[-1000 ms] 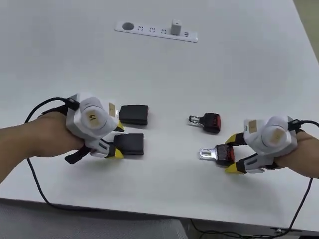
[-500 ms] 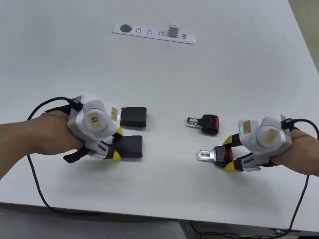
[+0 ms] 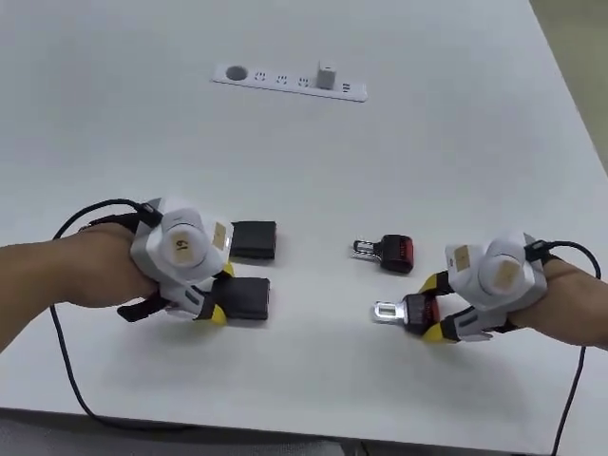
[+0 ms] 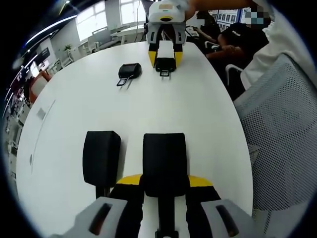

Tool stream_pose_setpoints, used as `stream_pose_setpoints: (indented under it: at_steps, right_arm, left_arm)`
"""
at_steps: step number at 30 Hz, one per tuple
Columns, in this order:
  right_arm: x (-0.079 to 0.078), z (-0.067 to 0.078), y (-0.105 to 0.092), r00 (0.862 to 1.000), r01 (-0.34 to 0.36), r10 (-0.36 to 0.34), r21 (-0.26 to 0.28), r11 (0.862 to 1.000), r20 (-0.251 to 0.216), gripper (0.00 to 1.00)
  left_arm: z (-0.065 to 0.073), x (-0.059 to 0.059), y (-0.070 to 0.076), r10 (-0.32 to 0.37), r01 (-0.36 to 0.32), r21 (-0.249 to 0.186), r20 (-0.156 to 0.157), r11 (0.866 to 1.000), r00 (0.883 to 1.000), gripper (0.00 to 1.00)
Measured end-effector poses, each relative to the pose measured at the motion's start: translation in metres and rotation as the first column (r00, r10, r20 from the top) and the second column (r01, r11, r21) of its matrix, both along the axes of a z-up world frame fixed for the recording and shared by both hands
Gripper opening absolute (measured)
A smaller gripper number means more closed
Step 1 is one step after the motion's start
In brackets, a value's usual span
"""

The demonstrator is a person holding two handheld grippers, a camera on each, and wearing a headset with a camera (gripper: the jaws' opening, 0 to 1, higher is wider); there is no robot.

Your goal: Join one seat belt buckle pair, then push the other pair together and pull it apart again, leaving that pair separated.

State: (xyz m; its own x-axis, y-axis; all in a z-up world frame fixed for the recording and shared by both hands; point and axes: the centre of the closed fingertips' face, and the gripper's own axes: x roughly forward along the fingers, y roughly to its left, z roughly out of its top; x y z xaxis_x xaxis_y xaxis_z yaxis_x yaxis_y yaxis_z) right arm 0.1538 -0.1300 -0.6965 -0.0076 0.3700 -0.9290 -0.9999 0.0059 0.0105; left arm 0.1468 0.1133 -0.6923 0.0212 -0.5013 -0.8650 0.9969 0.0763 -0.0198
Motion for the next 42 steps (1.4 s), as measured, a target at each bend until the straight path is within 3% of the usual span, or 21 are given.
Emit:
stream_pose_setpoints:
  at_steps: [11,32,42]
  right_arm:
    - [0.0,0.002,0.016,1.0,0.008,-0.007,0.013,1.0,-0.002,0.34]
    - [-0.016,0.003,0.094,1.0,-0.018,0.018,0.106,0.994,0.005,0.34]
    - [-0.008,0.004,0.12,1.0,0.002,-0.003,0.133,0.991,0.004,0.33]
  left_arm:
    - [0.001,0.0,0.0,0.004,-0.004,0.004,0.003,1.0,1.0,0.33]
    - [0.0,-0.002,0.0,-0.006,0.006,0.033,0.002,0.999,1.0,0.33]
    - [-0.002,-0.001,0.001,-0.007,0.007,0.041,0.0,0.999,1.0,0.33]
